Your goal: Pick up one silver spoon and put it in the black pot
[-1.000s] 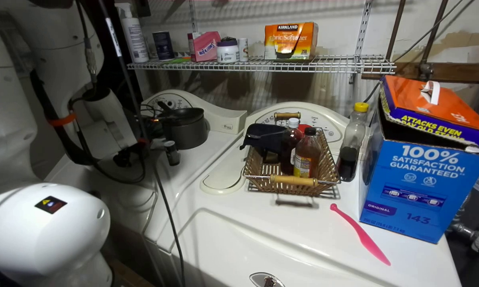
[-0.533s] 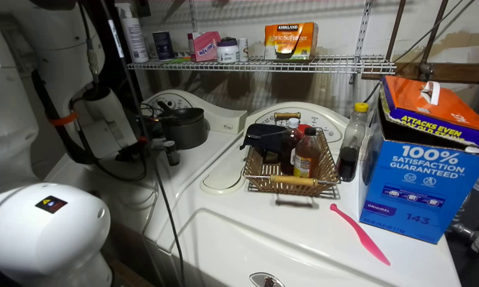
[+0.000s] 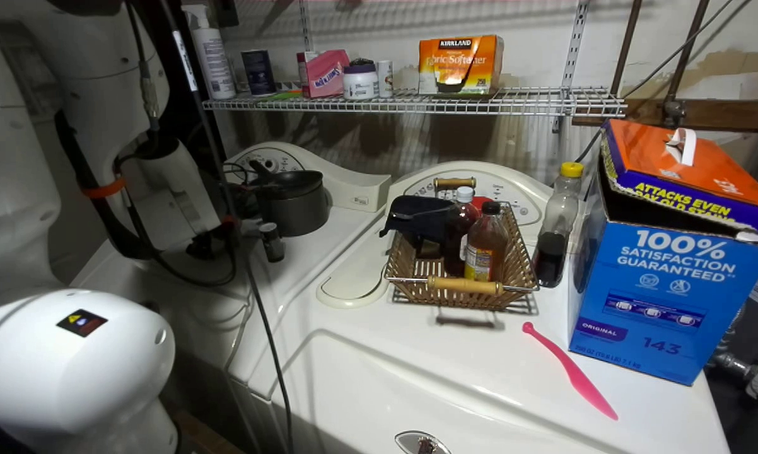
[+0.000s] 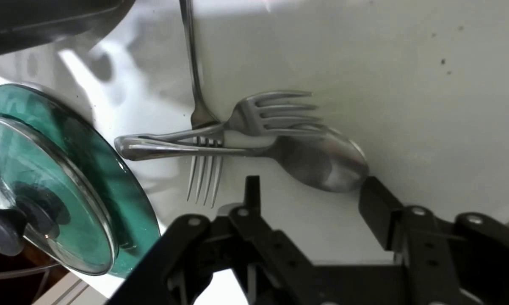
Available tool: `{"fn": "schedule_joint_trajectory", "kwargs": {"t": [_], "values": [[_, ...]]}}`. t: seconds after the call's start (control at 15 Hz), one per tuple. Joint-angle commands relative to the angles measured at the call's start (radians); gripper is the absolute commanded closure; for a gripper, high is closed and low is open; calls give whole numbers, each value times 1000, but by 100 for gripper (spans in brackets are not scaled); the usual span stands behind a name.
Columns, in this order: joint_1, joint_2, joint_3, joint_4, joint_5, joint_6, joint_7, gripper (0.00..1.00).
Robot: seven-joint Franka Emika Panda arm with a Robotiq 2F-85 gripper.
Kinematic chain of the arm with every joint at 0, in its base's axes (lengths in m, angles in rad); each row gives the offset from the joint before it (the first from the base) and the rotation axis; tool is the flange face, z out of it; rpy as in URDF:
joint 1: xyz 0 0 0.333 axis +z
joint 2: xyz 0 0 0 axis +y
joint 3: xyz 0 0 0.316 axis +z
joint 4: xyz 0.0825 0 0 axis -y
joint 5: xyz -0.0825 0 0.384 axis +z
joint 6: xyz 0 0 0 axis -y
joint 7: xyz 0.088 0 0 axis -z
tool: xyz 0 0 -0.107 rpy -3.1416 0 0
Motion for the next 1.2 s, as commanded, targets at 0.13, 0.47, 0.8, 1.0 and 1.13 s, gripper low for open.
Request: {"fn": "schedule_joint_trajectory", "kwargs": {"t": [0.13, 0.47, 0.8, 1.0, 1.13], "values": [[55, -20, -86, -19, 2, 12, -36, 40], [112, -35, -169, -20, 5, -11, -48, 39], [182, -24, -244, -9, 2, -39, -62, 41], [224, -12, -275, -3, -3, -43, -63, 53], [252, -6, -297, 1, -7, -55, -62, 68]]}}
